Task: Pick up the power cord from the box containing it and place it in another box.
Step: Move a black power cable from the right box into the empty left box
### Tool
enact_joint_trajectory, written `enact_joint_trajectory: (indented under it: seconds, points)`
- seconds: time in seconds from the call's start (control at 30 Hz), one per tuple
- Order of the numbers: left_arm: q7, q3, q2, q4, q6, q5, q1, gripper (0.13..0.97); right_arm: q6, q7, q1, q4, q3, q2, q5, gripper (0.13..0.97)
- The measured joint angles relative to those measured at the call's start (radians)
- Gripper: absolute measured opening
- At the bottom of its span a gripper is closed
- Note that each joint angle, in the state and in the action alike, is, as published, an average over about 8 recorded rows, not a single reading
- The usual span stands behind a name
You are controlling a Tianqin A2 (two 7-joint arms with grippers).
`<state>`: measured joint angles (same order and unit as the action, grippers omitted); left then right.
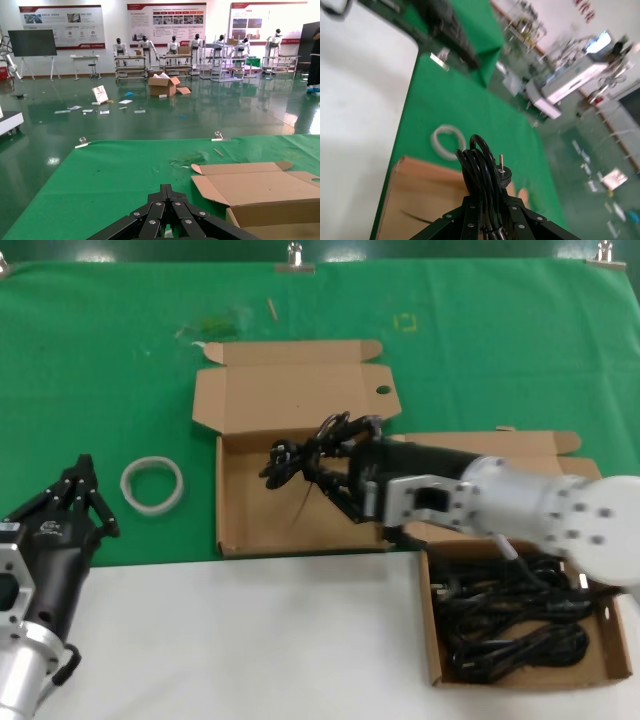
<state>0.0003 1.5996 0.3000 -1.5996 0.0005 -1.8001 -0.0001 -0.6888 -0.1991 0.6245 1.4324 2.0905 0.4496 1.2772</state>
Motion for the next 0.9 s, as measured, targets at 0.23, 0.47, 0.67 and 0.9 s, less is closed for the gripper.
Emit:
enact_joint_trajectory:
  seconds: [0.23,0.47,0.67,0.9]
  points:
    - [0.0,0.0,0.0,0.0,0.0,0.0,0.0,0.14,0.069,0.046,0.058,-0.223,0.057,-0.157,-0.175,0.194]
    - [0.0,0.0,0.0,0.0,0.0,0.0,0.0,0.14,0.099,0.127,0.058,-0.281,0.046,-0.223,-0.327,0.194]
    - [0.0,0.0,0.0,0.0,0.0,0.0,0.0,0.14,0.096,0.182,0.032,-0.258,0.016,-0.238,-0.416,0.212]
    - [0.0,0.0,0.0,0.0,0.0,0.0,0.0,0.14,0.075,0.233,-0.005,-0.193,-0.03,-0.23,-0.458,0.256]
